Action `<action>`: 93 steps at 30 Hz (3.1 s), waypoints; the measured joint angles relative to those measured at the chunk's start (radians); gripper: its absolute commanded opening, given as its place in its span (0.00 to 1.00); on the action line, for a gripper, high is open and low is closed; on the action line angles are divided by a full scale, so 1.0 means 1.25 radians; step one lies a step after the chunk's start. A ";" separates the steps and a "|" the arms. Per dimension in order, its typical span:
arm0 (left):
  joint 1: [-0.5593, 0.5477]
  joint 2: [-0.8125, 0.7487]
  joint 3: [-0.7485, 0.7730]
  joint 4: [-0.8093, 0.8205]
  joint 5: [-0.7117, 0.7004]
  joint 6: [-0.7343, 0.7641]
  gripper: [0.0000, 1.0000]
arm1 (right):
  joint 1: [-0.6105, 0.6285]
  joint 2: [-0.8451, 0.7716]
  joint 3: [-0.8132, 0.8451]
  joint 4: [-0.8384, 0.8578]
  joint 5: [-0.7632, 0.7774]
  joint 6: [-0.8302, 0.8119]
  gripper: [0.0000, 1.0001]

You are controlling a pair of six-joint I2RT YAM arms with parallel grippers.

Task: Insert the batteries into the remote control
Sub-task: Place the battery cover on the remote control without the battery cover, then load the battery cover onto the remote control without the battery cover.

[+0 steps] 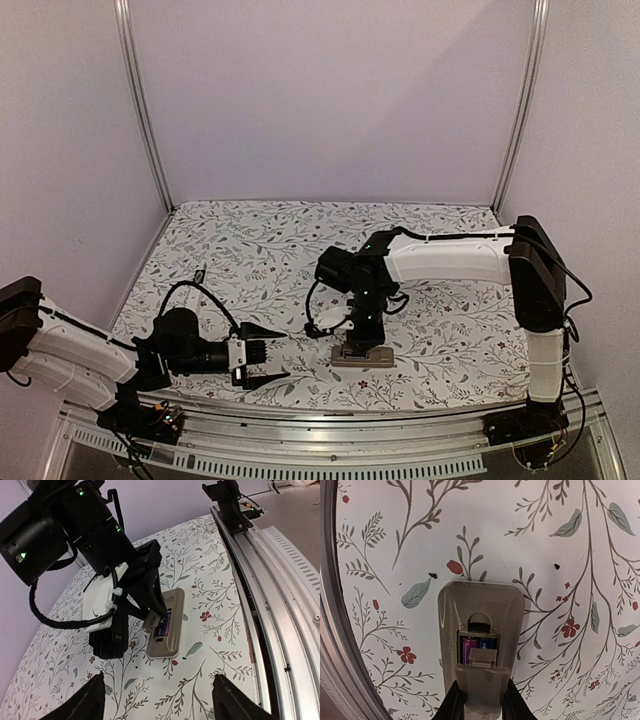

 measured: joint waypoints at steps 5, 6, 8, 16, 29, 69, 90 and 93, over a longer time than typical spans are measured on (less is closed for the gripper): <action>0.000 -0.012 -0.006 0.001 -0.004 -0.004 0.73 | 0.009 0.001 0.009 -0.007 -0.011 0.004 0.21; 0.000 -0.012 -0.006 0.001 -0.005 -0.004 0.73 | 0.011 0.002 0.010 -0.008 -0.014 0.005 0.21; 0.000 -0.012 -0.006 0.001 -0.006 -0.004 0.73 | 0.012 0.004 0.012 -0.008 -0.023 0.006 0.21; 0.000 -0.012 -0.006 0.001 -0.009 -0.004 0.73 | 0.012 0.011 0.012 -0.008 -0.029 0.005 0.24; 0.000 -0.012 -0.006 0.000 -0.009 -0.005 0.73 | 0.012 0.011 0.004 -0.005 -0.026 0.006 0.26; -0.009 0.044 0.025 -0.036 0.000 -0.005 0.70 | 0.011 0.010 0.000 -0.004 0.000 0.003 0.44; -0.018 0.277 0.208 -0.075 -0.016 0.018 0.20 | -0.136 -0.349 -0.328 0.365 -0.063 0.490 0.48; -0.005 0.326 0.253 -0.102 -0.002 0.014 0.19 | -0.140 -0.433 -0.451 0.428 -0.032 0.666 0.48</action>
